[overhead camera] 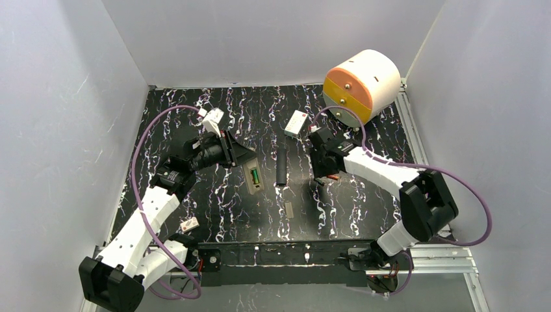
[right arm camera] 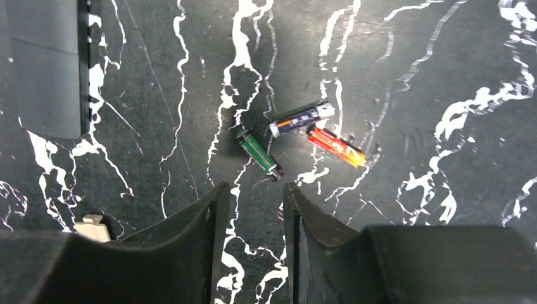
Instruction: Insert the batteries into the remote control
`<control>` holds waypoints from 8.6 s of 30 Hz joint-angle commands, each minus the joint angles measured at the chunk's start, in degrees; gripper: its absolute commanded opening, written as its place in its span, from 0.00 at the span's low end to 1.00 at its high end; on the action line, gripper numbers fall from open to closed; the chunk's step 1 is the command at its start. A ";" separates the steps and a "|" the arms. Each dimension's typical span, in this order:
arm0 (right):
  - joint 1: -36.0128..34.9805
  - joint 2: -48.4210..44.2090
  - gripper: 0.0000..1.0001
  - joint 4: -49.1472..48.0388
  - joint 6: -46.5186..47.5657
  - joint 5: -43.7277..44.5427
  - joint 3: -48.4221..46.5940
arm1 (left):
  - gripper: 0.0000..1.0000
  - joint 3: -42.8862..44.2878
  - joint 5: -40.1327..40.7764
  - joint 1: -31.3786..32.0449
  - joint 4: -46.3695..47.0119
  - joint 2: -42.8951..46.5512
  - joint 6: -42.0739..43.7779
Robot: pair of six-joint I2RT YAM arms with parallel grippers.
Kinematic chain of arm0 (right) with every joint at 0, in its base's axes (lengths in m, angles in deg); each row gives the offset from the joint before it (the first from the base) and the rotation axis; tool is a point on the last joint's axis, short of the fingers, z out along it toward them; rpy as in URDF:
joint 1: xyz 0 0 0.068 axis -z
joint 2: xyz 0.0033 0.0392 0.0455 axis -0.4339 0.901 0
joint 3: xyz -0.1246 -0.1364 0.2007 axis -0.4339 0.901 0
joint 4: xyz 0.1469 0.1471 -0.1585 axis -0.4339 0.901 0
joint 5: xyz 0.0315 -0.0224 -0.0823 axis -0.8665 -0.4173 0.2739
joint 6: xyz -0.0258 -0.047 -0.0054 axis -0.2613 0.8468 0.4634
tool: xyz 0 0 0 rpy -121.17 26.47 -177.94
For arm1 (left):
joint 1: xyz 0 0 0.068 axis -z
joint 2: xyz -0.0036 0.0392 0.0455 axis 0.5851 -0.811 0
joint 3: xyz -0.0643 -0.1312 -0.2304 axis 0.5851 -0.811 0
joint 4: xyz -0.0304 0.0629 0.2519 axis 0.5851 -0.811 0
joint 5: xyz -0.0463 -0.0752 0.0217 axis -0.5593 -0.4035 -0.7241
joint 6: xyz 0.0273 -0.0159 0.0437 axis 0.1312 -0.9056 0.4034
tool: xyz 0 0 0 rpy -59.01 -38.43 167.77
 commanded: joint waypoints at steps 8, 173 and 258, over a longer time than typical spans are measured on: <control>0.03 6.40 0.52 -2.25 8.64 -2.32 -1.19 | 0.00 -1.58 -10.64 -0.35 8.09 1.31 -0.73; -9.72 -28.21 0.87 -72.53 -55.79 -14.88 16.79 | 0.00 -9.38 14.56 3.86 64.05 -15.67 -73.16; -1.39 -19.39 0.68 -30.08 -25.31 -17.63 27.29 | 0.00 27.14 28.08 18.55 -18.90 -51.56 -19.48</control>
